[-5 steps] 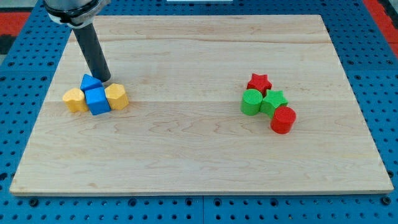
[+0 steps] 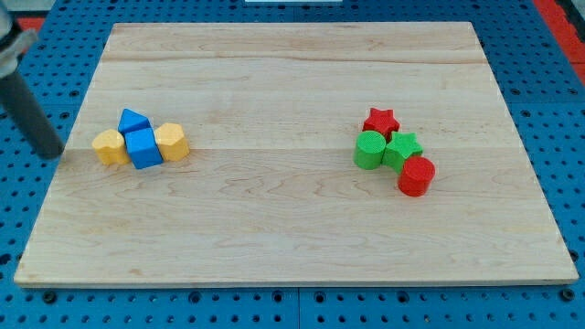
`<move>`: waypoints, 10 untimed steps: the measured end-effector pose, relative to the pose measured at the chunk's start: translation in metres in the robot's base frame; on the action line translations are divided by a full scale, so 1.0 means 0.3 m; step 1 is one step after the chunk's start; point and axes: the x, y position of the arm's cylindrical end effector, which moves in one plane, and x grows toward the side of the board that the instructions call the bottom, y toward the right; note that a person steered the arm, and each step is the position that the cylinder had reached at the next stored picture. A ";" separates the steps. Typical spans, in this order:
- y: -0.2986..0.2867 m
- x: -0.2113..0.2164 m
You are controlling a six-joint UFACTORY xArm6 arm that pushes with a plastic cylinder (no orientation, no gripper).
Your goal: Push the blue cube along with yellow hexagon towards the center
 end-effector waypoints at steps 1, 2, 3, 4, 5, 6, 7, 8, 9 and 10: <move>0.109 0.040; 0.273 -0.038; 0.391 -0.082; 0.485 -0.093; 0.520 -0.134; 0.530 -0.187; 0.633 -0.203; 0.699 -0.241; 0.698 -0.223; 0.694 -0.114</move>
